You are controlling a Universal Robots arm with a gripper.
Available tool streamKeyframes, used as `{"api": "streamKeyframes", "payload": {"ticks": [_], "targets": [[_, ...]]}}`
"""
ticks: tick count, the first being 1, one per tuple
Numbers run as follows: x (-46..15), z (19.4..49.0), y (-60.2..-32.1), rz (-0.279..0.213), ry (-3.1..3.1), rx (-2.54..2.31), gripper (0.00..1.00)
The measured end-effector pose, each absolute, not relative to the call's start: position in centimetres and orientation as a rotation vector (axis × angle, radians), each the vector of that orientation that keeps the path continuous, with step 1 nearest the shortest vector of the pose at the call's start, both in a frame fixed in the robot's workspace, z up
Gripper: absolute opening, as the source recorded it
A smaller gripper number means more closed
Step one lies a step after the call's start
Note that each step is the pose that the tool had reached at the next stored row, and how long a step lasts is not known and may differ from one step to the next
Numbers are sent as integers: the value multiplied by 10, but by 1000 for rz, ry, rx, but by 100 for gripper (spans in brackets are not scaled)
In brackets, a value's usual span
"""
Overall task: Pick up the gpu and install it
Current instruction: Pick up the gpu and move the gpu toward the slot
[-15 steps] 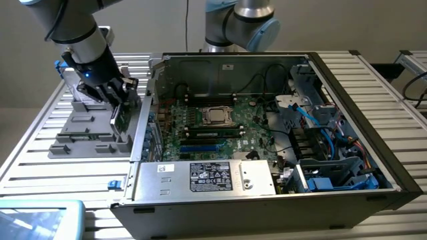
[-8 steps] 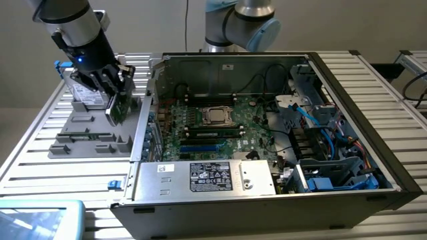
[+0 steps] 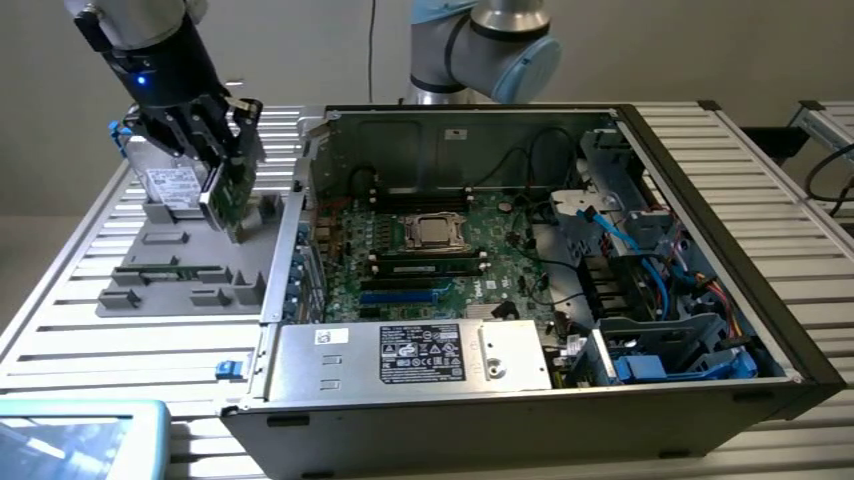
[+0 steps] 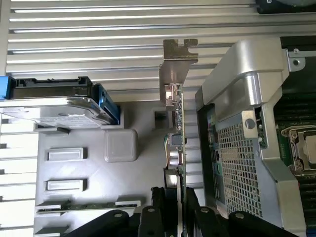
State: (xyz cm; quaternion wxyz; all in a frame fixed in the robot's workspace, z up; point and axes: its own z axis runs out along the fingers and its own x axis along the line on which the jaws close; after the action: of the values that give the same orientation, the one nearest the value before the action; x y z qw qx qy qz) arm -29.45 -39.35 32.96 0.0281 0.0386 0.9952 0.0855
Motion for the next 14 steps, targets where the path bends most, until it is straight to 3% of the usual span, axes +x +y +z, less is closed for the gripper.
{"api": "streamKeyframes", "payload": {"ticks": [14], "targets": [[-289, 393, -400, 264, 3080, 120, 29]]}}
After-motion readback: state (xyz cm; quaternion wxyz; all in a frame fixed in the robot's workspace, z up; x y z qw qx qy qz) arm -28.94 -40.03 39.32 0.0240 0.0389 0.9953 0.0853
